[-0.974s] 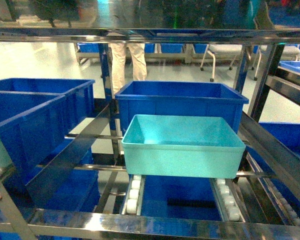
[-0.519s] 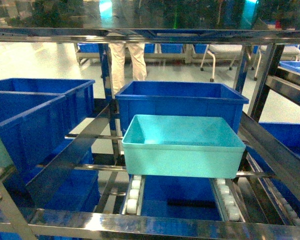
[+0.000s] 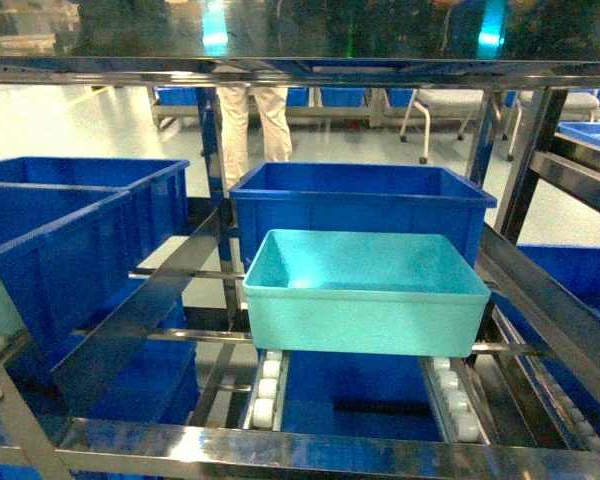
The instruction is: Organize blue bins on left shelf correctly
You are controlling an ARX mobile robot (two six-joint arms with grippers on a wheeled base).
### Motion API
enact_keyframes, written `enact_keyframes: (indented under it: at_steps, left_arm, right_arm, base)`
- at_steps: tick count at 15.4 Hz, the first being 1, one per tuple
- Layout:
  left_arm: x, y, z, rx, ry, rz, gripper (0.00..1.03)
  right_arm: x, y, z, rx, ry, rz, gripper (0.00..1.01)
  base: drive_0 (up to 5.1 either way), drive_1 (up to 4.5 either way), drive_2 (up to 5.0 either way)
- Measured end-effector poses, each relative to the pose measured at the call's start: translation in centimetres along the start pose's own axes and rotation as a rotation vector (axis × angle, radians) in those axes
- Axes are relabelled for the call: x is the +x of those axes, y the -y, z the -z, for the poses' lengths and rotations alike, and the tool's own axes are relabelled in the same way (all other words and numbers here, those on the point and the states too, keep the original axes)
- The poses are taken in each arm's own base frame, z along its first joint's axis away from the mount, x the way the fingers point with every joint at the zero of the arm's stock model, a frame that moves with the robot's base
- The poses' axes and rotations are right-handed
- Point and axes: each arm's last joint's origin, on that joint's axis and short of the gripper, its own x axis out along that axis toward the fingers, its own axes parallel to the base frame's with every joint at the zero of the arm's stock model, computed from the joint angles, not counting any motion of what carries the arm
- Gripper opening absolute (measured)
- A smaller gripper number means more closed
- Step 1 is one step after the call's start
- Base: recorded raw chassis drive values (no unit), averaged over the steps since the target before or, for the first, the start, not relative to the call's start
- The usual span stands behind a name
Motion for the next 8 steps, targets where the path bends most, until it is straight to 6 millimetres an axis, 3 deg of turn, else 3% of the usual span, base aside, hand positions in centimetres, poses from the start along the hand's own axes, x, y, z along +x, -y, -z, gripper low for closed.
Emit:
enact_keyframes:
  at_steps: [2,8]
  left_arm:
    - [0.0,0.0,0.9,0.0,-0.012,0.001,0.02]
    - [0.0,0.0,0.7,0.0,0.001,0.0,0.02]
  right_arm:
    - [0.0,0.0,0.3,0.0,-0.011,0.0,0.02]
    - [0.0,0.0,1.2,0.0,-0.001,0.0,0.02]
  base:
    - [0.0,0.0,0.0]
    - [0.0,0.0,0.0]
